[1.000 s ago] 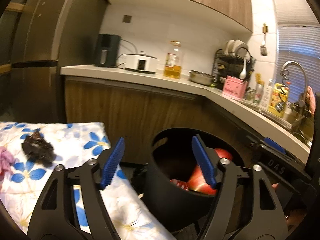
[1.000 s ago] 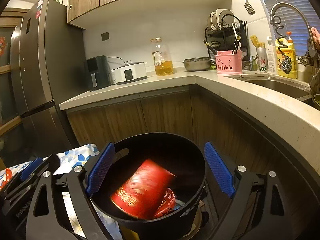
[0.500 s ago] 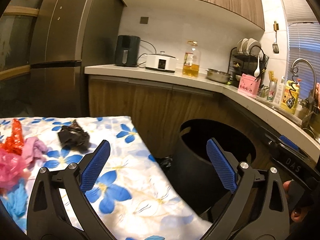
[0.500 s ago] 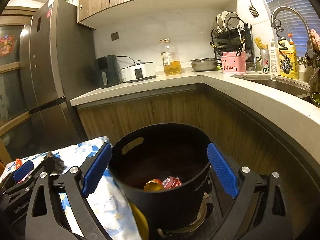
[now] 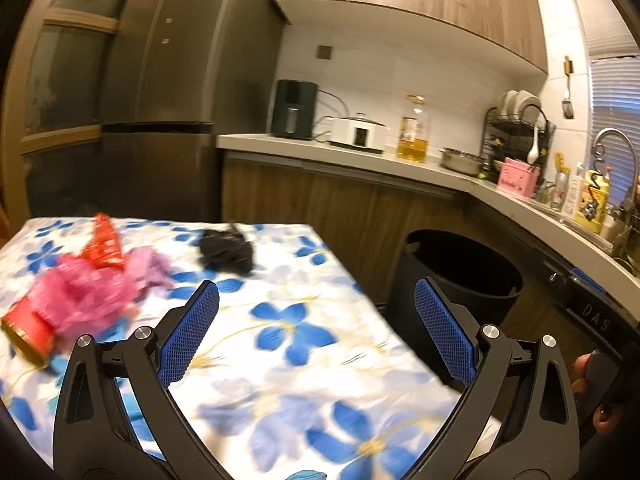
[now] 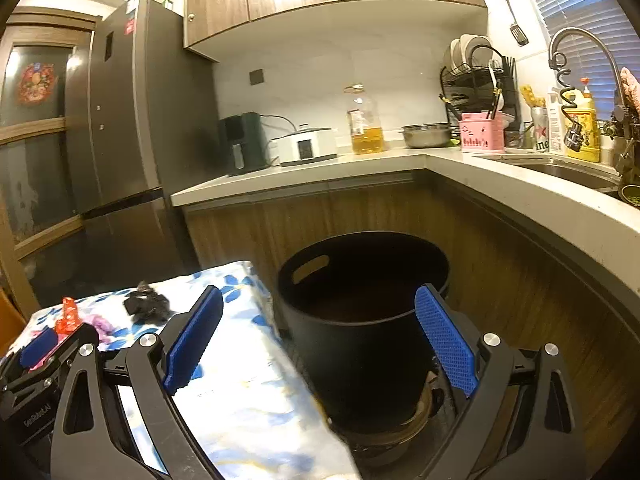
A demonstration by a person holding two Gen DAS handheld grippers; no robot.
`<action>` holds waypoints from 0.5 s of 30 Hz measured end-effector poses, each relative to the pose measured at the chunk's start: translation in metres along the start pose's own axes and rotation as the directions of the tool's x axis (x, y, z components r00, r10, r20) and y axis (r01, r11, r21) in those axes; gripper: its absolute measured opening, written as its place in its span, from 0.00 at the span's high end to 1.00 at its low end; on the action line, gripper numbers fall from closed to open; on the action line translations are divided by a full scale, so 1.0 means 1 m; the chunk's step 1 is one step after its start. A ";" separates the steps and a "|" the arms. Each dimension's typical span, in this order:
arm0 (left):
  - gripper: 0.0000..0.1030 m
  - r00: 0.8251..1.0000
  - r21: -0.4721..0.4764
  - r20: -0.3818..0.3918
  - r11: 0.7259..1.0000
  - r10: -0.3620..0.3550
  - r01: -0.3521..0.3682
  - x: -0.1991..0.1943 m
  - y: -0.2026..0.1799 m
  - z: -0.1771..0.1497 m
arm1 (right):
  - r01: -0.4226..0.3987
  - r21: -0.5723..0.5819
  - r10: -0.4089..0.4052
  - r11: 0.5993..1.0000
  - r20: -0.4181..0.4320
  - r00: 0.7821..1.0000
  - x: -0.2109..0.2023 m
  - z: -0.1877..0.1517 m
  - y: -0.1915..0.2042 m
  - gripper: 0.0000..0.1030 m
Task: Collect trash
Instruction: 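Move both open tools back from the bin to the table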
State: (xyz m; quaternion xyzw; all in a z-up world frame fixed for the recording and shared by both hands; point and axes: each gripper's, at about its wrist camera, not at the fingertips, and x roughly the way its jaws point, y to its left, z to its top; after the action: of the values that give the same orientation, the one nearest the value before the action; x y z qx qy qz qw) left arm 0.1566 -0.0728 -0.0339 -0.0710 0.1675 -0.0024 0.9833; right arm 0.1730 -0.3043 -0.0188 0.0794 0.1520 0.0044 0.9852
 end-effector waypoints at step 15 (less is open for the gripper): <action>0.06 0.972 -0.018 -0.030 0.972 0.235 -0.235 -0.048 0.097 -0.035 | -0.162 -0.043 0.159 0.986 -0.052 0.986 -0.017 -0.043 0.081 0.10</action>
State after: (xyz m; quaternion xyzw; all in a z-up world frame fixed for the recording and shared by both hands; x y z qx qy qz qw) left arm 0.0981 0.0195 -0.0642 -0.0610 0.1883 0.1148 0.9735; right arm 0.1456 -0.2183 -0.0417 0.0683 0.1690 0.0892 0.9792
